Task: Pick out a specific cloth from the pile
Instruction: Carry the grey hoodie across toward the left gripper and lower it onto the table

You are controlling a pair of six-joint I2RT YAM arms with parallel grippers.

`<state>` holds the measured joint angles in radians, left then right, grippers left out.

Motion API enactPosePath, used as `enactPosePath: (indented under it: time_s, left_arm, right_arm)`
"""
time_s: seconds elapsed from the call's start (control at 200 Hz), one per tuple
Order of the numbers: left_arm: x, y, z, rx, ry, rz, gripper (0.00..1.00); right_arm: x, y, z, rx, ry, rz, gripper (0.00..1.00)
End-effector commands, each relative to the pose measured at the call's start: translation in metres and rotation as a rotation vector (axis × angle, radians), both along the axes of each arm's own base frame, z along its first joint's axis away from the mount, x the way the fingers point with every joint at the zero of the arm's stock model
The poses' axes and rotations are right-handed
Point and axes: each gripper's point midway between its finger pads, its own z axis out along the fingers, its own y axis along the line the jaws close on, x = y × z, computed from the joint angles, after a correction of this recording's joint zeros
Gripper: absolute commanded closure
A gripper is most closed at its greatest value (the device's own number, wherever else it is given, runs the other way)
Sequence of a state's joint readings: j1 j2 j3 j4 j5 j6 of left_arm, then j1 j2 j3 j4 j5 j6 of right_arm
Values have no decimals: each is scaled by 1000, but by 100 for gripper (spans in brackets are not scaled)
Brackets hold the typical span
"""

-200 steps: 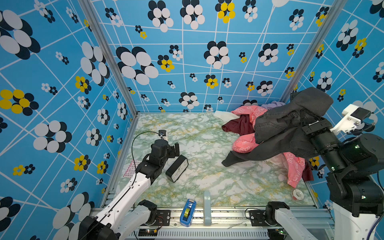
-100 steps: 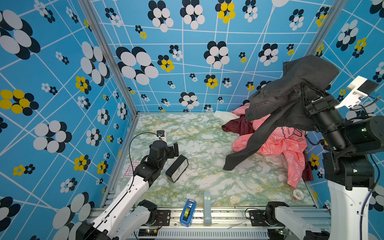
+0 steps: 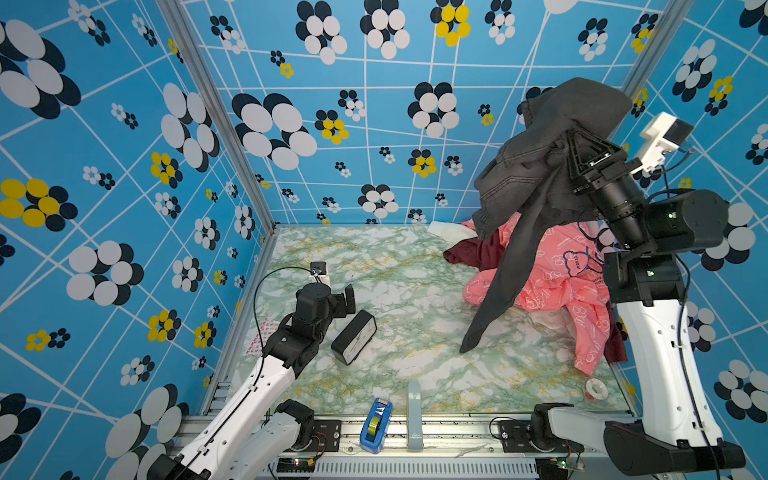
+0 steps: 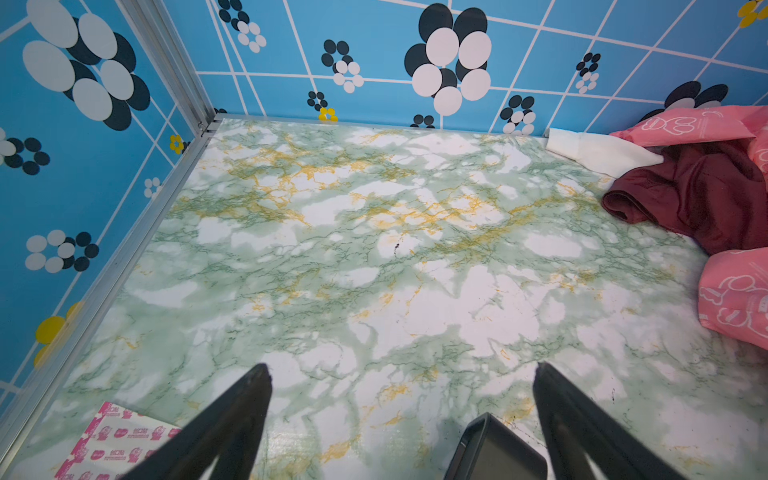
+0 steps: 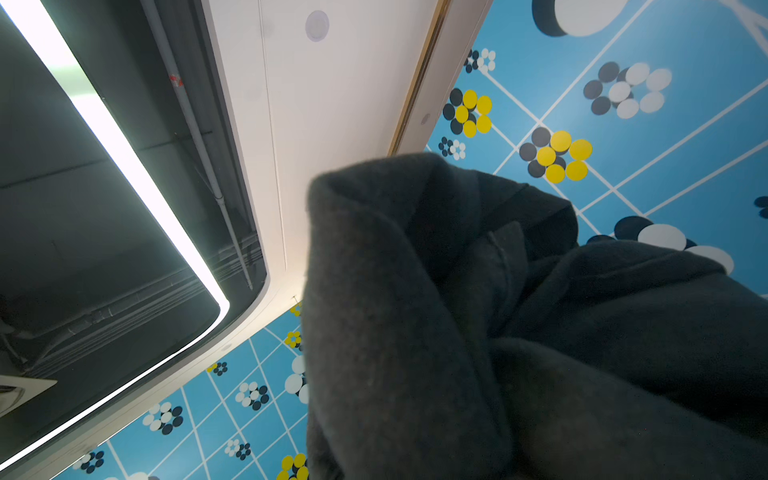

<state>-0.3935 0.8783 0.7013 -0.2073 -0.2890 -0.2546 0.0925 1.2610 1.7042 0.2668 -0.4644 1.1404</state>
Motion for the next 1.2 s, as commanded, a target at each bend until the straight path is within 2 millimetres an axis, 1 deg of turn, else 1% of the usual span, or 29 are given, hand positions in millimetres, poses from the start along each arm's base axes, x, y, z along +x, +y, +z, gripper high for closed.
enactPosePath:
  time_s: [0.0,0.19,0.325,0.34,0.445,0.48,0.505,0.535,0.58,0.595,0.675,0.69,0.7,0.71,0.745,0.785,0.86,0.92,1.05,1.114,1.194]
  left_arm:
    - [-3,3,13,-10,-24,18,1]
    - [-7,7,18,-2,-38,26,1]
    - [-9,10,16,8,-36,34,1]
    - [-9,10,17,9,-37,35,1]
    - [-12,13,16,21,-37,43,1]
    - [-13,14,15,24,-37,46,1]
    - [-14,15,15,26,-38,48,1]
    - [-15,16,15,29,-39,51,1]
    - [-16,17,16,30,-43,52,1]
    - [-16,18,16,31,-45,53,1]
    - [-19,19,17,31,-50,57,1]
    - [-19,20,18,31,-51,59,1]
    - [-20,20,17,31,-50,58,1]
    - [-20,20,17,31,-51,59,1]
    - [-21,21,18,33,-53,59,1]
    - [-22,22,17,34,-54,61,1]
    - [-24,24,16,42,-60,65,1]
    - [-25,26,16,51,-64,70,1]
    - [-27,30,16,76,-64,80,1]
    - [-27,32,16,86,-64,87,1]
    - [-27,33,15,93,-65,90,1]
  right_arm:
    - [-46,27,49,-14,-233,93,100]
    - [-20,68,58,-24,-239,209,100]
    - [-5,98,68,-17,-256,294,100]
    - [-5,101,71,-15,-262,303,100]
    - [10,126,73,-15,-270,359,100]
    - [13,131,75,-10,-279,372,100]
    - [20,137,73,-6,-276,384,100]
    - [23,142,74,7,-281,398,100]
    - [36,150,69,26,-273,416,100]
    - [38,150,70,35,-278,418,100]
    - [59,159,59,84,-269,439,100]
    - [58,159,60,96,-275,444,100]
    - [70,165,50,98,-254,447,100]
    - [76,167,46,103,-247,450,100]
    - [89,173,35,117,-228,458,100]
    - [99,180,25,130,-216,473,100]
    - [125,194,-1,159,-169,498,100]
    - [139,202,-19,186,-165,517,100]
    - [175,224,-63,217,-74,531,100]
    - [187,237,-85,222,-21,557,100]
    - [196,256,-112,214,43,606,100]
